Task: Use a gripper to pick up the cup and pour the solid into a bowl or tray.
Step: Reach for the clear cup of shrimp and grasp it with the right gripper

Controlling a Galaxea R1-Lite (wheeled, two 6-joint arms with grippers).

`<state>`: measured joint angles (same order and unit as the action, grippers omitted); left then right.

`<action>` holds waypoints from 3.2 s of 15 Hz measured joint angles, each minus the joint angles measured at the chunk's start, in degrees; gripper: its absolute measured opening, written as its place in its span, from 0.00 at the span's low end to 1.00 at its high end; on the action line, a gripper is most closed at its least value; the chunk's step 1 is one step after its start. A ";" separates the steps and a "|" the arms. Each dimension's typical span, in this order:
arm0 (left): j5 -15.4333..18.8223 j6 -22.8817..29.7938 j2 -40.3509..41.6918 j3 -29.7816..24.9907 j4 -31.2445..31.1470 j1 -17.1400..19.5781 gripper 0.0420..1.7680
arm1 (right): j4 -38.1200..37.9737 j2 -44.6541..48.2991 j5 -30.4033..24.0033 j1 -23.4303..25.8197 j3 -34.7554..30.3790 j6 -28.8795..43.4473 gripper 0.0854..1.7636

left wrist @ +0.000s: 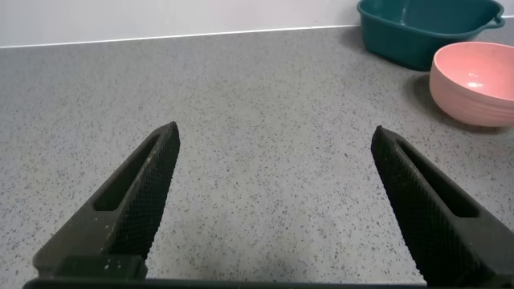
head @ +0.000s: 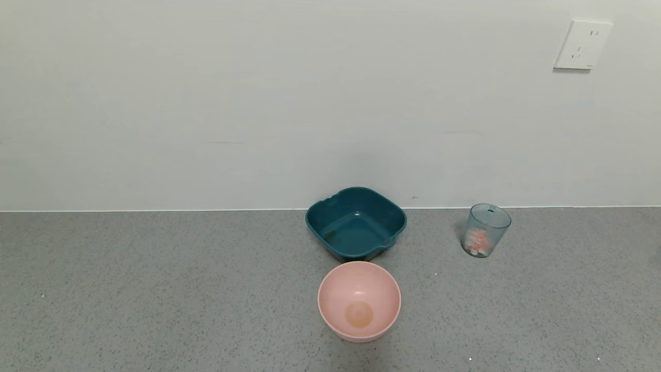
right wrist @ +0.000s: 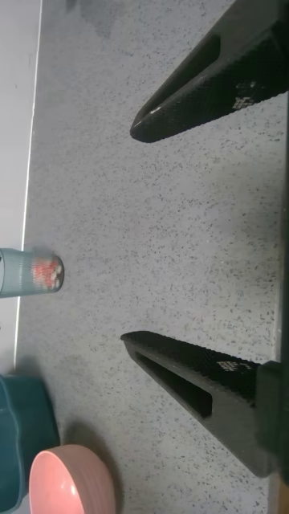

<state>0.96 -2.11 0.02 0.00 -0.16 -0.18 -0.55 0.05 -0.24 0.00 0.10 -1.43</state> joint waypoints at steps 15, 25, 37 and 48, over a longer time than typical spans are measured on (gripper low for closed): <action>-0.02 0.00 0.00 0.00 0.00 0.00 0.97 | -7.05 -22.48 -1.16 -0.13 18.64 1.91 0.97; 0.00 0.00 0.00 0.00 -0.02 0.00 0.97 | 12.56 -62.70 -4.41 -0.57 21.20 1.63 0.97; 0.00 0.00 0.00 0.00 -0.02 0.00 0.97 | 47.70 -100.46 -5.01 -0.99 23.36 0.85 0.97; -0.02 0.00 0.00 0.00 -0.02 0.00 0.97 | 65.87 -113.93 -4.74 -0.99 27.73 -0.15 0.97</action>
<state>0.94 -2.11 0.02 0.00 -0.18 -0.18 65.32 -113.88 -4.99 -0.99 27.83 -1.57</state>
